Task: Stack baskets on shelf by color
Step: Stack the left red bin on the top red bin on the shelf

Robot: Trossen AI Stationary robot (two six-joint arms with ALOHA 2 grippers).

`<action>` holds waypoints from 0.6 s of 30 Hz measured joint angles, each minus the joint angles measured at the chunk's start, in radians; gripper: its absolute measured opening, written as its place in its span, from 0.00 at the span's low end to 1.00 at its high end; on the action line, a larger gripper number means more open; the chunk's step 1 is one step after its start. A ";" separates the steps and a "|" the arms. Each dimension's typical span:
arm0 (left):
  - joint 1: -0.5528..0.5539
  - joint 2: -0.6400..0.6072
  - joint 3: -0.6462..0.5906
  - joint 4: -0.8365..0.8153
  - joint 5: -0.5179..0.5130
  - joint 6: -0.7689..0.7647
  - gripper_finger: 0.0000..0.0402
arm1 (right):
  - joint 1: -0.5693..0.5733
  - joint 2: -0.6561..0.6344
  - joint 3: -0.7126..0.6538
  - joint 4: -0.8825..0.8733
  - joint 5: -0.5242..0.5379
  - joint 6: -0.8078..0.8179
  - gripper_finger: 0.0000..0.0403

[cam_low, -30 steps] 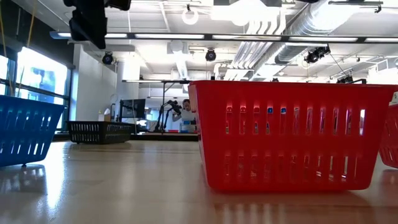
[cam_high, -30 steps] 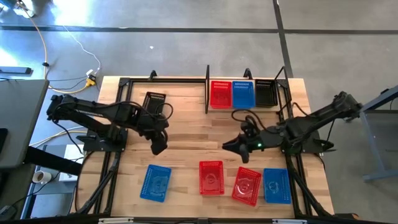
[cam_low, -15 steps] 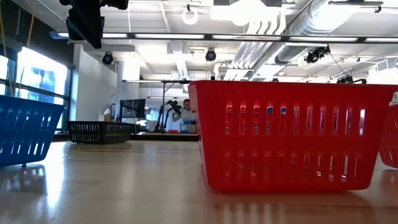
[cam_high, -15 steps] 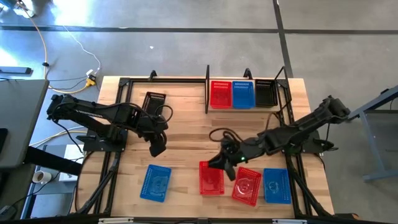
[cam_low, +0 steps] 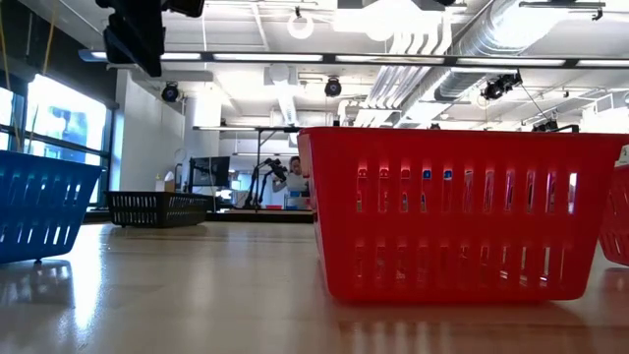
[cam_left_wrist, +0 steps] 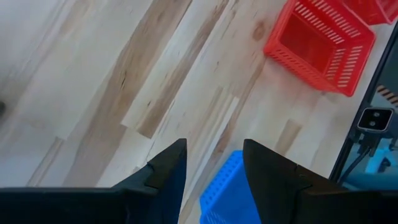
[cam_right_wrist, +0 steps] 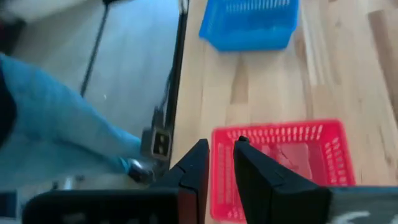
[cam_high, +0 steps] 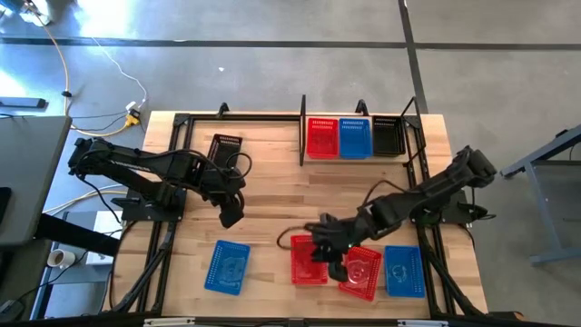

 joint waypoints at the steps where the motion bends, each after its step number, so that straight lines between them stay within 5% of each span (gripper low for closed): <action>1: 0.000 0.000 0.000 0.000 0.000 -0.009 0.37 | 0.007 0.008 0.000 -0.006 0.004 -0.007 0.16; 18: 0.000 0.000 0.000 0.003 -0.003 -0.192 0.37 | 0.094 0.184 0.000 0.009 0.045 -0.023 0.37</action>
